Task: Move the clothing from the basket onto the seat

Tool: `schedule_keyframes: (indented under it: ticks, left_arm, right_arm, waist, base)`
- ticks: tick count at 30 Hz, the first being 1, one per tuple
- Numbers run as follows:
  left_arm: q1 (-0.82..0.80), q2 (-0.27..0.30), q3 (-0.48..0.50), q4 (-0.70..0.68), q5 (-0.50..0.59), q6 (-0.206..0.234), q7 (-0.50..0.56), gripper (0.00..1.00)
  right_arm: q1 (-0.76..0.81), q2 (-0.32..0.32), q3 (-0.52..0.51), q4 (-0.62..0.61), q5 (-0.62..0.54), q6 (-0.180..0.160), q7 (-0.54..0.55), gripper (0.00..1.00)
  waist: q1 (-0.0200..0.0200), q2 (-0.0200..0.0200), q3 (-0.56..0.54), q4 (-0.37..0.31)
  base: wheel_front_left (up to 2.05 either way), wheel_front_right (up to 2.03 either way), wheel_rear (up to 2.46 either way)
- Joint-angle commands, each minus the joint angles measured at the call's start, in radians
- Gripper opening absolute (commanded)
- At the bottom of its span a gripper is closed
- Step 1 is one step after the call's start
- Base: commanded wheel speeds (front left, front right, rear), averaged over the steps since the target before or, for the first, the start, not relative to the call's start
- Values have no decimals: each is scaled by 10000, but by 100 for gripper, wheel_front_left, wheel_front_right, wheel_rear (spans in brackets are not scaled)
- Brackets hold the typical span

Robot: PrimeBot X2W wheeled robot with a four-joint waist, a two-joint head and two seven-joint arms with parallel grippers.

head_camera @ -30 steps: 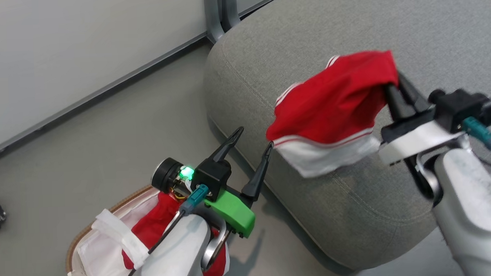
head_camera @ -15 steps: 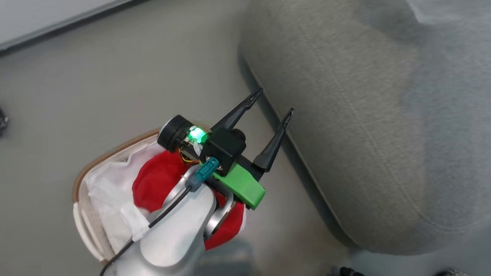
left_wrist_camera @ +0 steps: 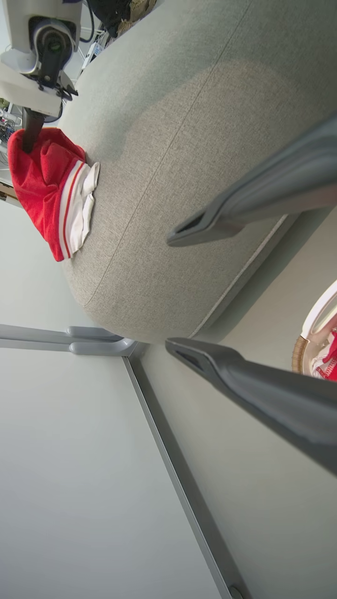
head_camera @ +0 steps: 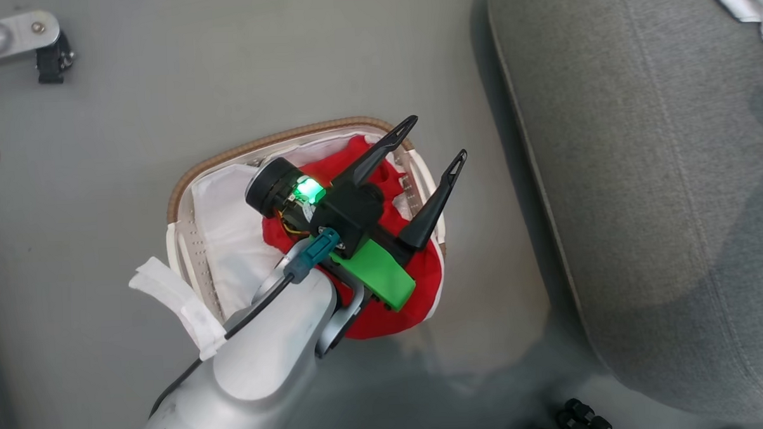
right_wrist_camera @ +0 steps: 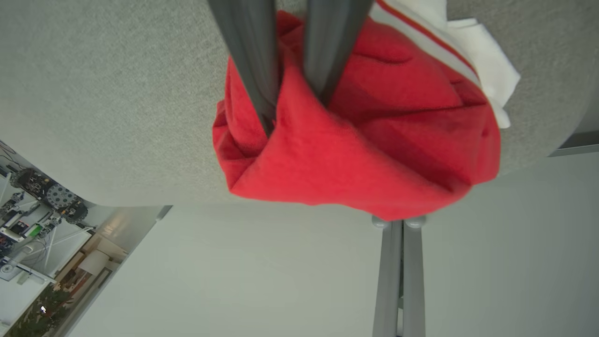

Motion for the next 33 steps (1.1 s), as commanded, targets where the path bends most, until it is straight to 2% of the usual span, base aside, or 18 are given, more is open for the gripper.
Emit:
schedule_keyframes:
  ticks: [1,2,10,17,26,33]
  left_arm:
    - [-31,89,36,54,-46,-51,-3,100]
    - [20,83,38,94,-60,-51,-3,100]
    - [485,-30,171,546,-123,-52,-3,100]
    - [1166,-186,809,841,40,7,-4,100]
    - [2195,-269,2259,1006,358,507,-2,100]
    - [3062,-164,3674,1081,665,833,-3,100]
  right_arm:
    - [372,149,-297,-43,-82,-10,-63,68]
    - [591,278,-448,-172,-62,-10,-69,100]
    - [2834,764,-602,-1381,405,-10,-77,100]
    - [4096,1058,332,-2833,1265,-10,-79,100]
    - [4822,1727,1905,-4743,2089,-10,-71,100]
    - [5221,2201,3012,-4901,2366,-10,-71,100]
  waist:
    - [-1,-1,213,275]
    - [-1,-1,143,249]
    - [-1,-1,-953,34]
    - [-1,-1,-2025,199]
    - [-1,-1,-3183,992]
    - [-1,-1,-3926,1687]
  base:
    - [0,0,0]
    - [0,0,0]
    - [0,0,0]
    - [0,0,0]
    - [0,0,0]
    - [0,0,0]
